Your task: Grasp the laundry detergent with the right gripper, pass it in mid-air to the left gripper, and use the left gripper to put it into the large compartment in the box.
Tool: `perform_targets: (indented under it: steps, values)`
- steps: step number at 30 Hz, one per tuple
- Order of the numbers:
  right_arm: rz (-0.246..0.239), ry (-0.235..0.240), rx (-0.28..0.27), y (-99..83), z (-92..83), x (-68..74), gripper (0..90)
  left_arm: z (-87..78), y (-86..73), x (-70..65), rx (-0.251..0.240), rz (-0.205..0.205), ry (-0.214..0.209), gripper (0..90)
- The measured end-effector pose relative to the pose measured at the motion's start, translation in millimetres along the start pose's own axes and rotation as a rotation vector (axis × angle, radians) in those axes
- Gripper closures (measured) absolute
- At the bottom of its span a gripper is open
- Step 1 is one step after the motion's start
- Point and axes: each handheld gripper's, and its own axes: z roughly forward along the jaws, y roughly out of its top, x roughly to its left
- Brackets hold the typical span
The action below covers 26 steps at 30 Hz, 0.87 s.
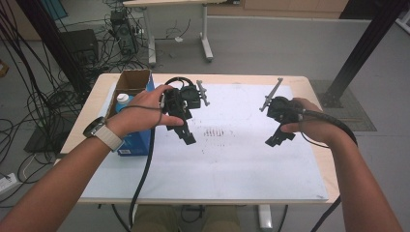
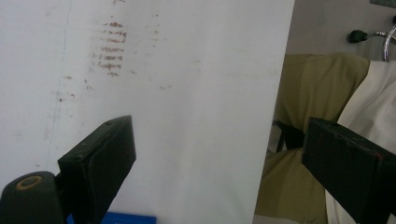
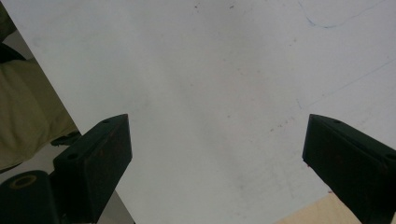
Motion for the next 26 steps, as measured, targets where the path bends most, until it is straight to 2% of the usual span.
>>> perform_targets:
  steps: [26]
  values:
    - [0.001, 0.001, 0.000, -2.0, 1.2, 0.2, 8.1, 2.9, -3.3, 4.5, 0.003, -0.018, -0.001, 10.4]
